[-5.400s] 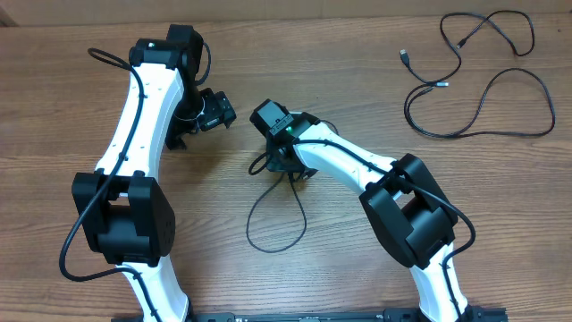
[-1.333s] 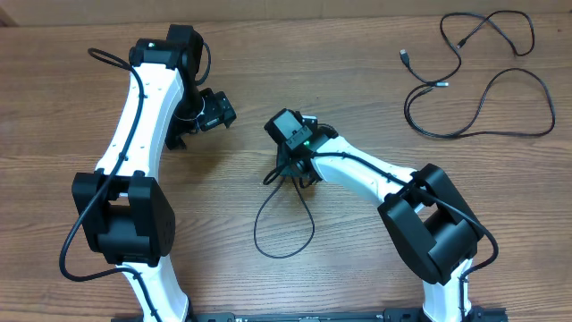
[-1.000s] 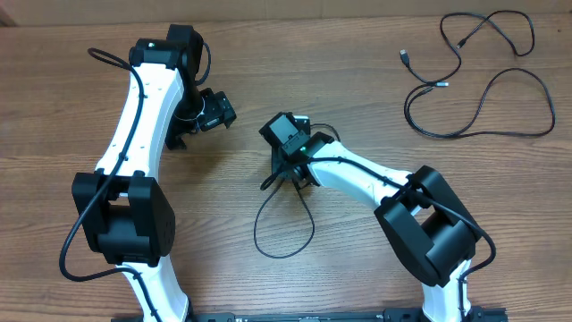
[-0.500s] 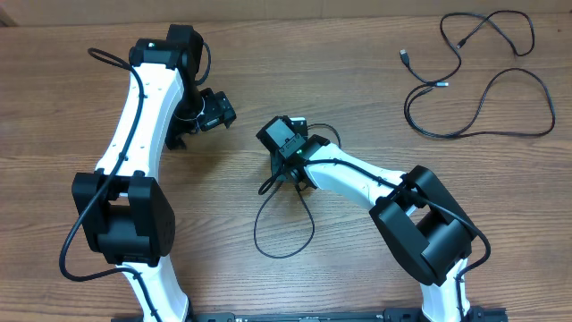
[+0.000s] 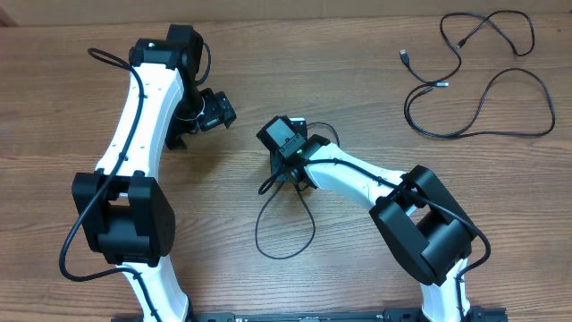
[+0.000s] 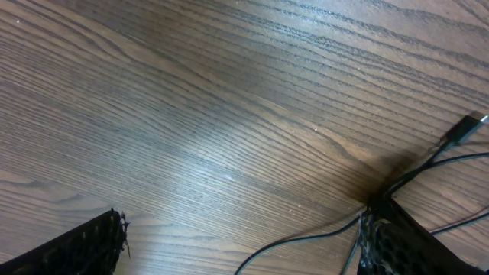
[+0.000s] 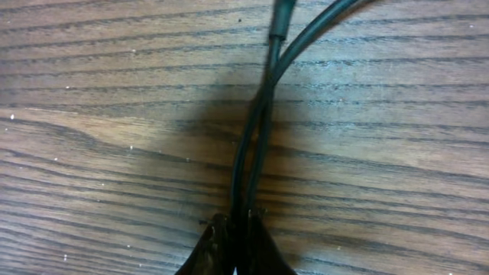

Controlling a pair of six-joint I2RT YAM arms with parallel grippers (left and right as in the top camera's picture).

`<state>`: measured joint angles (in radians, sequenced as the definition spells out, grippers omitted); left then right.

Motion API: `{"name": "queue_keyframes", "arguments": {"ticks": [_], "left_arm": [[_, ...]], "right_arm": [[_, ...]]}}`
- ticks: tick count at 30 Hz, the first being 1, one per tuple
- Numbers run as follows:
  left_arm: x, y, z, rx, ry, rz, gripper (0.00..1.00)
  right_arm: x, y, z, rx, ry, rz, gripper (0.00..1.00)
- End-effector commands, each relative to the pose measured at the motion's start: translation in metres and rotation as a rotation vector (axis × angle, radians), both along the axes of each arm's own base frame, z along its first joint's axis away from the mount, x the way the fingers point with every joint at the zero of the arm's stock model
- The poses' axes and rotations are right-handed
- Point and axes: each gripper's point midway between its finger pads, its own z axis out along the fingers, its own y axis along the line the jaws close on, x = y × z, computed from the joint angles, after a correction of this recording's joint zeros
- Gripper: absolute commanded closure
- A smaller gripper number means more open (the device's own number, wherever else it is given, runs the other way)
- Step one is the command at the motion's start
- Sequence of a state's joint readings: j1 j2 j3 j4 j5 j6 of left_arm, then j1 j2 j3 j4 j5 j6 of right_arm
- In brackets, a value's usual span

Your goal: Untangle cables

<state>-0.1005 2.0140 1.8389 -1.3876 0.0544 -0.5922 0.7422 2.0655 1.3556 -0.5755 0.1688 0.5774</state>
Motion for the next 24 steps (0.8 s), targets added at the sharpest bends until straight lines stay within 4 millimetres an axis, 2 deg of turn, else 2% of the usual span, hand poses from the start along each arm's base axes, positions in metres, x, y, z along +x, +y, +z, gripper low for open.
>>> {"name": "queue_keyframes", "arguments": {"ticks": [1, 24], "left_arm": [[0.0049, 0.0031, 0.0157, 0.012, -0.053, -0.014, 0.0], [0.0049, 0.0031, 0.0157, 0.012, -0.053, -0.014, 0.0]], "right_arm": [[-0.0111, 0.0011, -0.0152, -0.002, 0.056, 0.018, 0.96], [-0.0067, 0.0015, -0.0056, 0.002, 0.033, 0.014, 0.96]]}}
